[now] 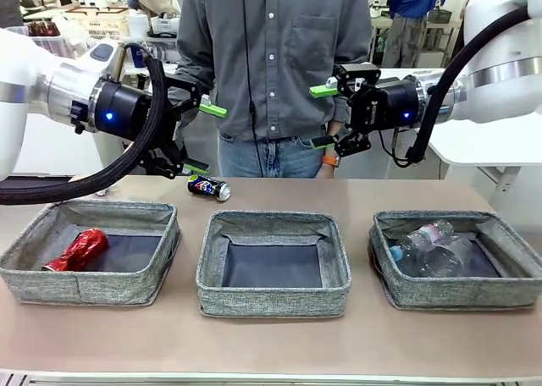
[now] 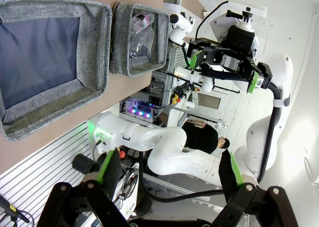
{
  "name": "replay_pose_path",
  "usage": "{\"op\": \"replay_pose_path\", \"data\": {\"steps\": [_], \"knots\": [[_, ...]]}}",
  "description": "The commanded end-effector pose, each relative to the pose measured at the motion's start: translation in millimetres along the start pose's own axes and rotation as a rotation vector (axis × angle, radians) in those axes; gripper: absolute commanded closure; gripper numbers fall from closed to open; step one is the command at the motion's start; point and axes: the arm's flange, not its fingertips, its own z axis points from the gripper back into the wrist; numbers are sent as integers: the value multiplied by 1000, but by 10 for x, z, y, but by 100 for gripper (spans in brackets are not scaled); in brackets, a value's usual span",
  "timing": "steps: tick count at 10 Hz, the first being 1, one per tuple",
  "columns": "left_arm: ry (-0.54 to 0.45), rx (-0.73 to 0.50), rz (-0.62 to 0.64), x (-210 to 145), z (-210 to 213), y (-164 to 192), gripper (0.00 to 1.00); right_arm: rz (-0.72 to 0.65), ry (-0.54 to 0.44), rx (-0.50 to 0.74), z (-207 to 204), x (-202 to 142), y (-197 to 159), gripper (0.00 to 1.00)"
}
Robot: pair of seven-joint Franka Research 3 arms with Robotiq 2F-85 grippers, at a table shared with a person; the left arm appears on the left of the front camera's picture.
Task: Sort the waste into the appropriate baskets.
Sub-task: Pick up the waste item pointed out by the person.
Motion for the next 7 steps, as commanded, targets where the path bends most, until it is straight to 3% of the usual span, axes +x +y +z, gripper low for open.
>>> {"op": "replay_pose_path", "data": {"steps": [1, 6, 7], "knots": [[1, 7, -2, -2, 0, -10, 0, 14, -11, -1, -11, -11, 1, 0], [0, 0, 0, 0, 0, 0, 0, 14, -11, -1, -11, -11, 1, 0], [14, 100, -14, 60, -1, -66, 0, 14, -11, -1, -11, -11, 1, 0]]}}
